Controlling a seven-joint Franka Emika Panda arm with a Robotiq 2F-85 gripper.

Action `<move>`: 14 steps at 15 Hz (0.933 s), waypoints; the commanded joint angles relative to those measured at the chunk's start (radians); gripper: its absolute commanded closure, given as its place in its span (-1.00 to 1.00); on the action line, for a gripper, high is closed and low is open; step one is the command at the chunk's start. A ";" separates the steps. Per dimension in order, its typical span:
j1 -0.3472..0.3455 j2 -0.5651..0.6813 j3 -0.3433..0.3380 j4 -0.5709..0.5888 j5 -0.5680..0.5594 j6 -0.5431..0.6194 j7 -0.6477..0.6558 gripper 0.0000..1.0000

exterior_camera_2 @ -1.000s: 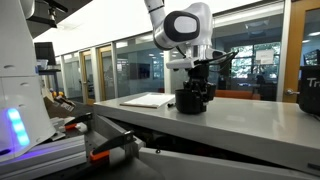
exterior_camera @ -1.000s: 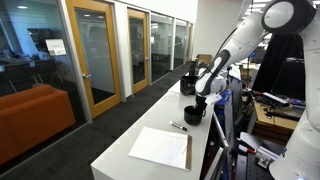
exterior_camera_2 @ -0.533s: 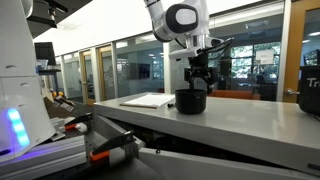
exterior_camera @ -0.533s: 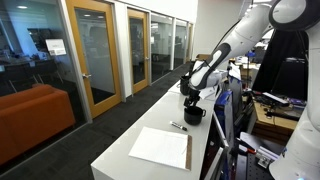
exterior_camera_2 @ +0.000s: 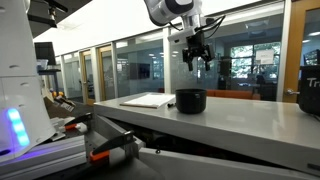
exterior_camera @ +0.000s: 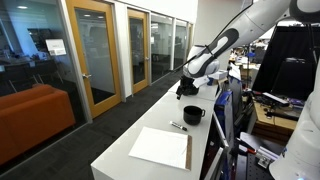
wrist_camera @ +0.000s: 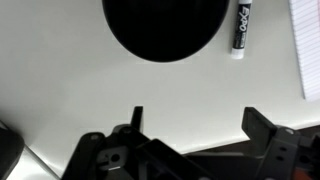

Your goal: Move the black cup to the right

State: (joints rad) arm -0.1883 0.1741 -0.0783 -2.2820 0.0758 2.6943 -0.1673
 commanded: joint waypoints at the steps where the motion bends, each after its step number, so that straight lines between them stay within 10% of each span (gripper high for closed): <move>1: 0.056 -0.043 0.018 -0.005 -0.013 -0.072 0.039 -1.00; 14: 0.256 -0.223 0.145 -0.212 -0.082 -0.316 0.069 -1.00</move>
State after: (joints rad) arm 0.0687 0.0067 0.0662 -2.4378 -0.0226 2.3767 -0.0525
